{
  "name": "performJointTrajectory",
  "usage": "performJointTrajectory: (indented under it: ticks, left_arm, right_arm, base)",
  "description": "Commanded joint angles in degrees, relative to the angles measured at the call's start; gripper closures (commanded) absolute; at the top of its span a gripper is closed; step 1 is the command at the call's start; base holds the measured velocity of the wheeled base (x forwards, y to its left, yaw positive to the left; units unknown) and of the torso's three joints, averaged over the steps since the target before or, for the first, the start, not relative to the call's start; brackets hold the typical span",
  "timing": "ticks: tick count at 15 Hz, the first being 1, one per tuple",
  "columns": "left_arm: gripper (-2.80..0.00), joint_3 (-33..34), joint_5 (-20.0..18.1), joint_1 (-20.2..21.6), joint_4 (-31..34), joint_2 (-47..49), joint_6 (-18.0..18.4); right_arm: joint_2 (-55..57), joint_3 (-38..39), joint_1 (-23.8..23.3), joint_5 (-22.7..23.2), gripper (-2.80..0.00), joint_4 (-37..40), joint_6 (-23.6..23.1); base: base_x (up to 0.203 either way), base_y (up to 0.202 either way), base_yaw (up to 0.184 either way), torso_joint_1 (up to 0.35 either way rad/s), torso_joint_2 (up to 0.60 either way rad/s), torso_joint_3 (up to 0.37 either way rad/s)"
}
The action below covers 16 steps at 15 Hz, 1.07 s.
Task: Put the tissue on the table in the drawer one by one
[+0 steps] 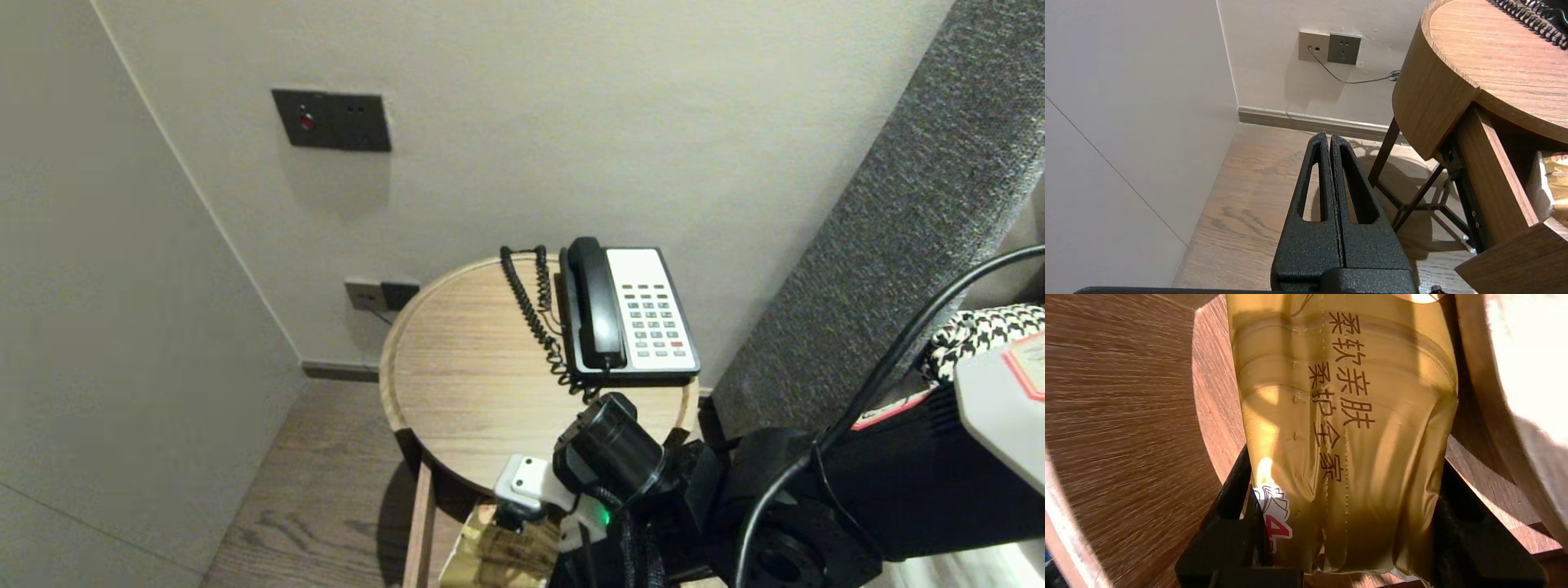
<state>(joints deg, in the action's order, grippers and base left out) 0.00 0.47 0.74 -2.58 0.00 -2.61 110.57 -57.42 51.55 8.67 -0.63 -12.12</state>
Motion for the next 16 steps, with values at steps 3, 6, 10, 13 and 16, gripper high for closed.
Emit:
performJointTrajectory:
  ticks: [3, 6, 10, 13, 16]
  left_arm:
    - [0.00, 0.0, 0.1, 0.0, -0.1, -0.1, 0.0]
    - [0.00, 0.0, 0.1, 0.0, -0.1, -0.1, 0.0]
    - [0.00, 0.0, 0.1, 0.0, -0.1, -0.1, 0.0]
    - [0.00, 0.0, 0.1, 0.0, -0.1, -0.1, 0.0]
    - [0.00, 0.0, 0.1, 0.0, -0.1, -0.1, 0.0]
  right_arm:
    - [1.0, 0.5, 1.0, -1.2, 0.00, -0.3, -0.2]
    - [1.4, 1.1, 1.0, -1.4, 0.00, -0.8, -0.3]
    - [2.9, 2.3, 0.9, -1.3, 0.00, -3.4, -0.9]
    - [2.9, 2.8, 1.0, -1.3, 0.00, -3.4, -1.0]
    - [2.8, 3.3, 0.9, -1.4, 0.00, -3.2, -1.1]
  base:
    - [0.000, 0.000, 0.000, 0.000, 0.00, 0.000]
    - [0.000, 0.000, 0.000, 0.000, 0.00, 0.000]
    - [0.000, 0.000, 0.000, 0.000, 0.00, 0.000]
    - [0.000, 0.000, 0.000, 0.000, 0.00, 0.000]
    - [0.000, 0.000, 0.000, 0.000, 0.00, 0.000]
